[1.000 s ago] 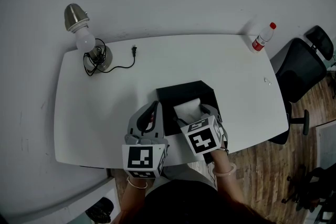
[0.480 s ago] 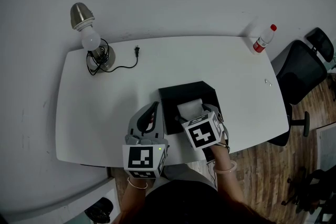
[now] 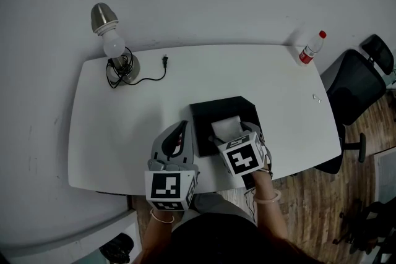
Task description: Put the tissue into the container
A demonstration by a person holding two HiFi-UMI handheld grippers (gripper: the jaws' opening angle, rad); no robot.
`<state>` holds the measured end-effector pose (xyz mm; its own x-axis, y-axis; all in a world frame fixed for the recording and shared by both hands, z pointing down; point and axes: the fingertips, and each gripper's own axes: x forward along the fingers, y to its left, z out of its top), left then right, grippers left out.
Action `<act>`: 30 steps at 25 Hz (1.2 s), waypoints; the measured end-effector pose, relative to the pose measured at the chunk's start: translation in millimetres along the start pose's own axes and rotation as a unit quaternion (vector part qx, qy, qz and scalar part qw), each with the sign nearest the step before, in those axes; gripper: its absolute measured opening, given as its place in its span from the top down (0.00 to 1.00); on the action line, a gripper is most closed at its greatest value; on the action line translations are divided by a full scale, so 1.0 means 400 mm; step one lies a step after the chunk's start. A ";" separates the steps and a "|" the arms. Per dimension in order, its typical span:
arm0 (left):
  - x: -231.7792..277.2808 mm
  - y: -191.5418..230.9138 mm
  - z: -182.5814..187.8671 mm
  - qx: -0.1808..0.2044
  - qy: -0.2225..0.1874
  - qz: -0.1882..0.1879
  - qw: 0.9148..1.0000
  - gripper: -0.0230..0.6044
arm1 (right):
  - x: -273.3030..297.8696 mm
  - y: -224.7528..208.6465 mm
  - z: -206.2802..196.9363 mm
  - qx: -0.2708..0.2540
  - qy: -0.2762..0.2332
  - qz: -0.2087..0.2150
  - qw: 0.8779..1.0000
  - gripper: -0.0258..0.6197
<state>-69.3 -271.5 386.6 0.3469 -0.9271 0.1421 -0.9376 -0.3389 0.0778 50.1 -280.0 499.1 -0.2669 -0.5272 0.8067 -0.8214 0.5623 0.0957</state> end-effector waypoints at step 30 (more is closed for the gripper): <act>-0.142 -0.071 0.052 0.027 -0.027 -0.011 0.999 0.92 | -0.155 0.035 -0.015 0.008 -0.106 -0.041 0.994 0.36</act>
<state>-62.7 -212.4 355.9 0.3662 -0.9265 0.0870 -0.9305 -0.3652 0.0276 58.2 -235.4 454.0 -0.2981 -0.6933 0.6561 -0.8517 0.5036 0.1452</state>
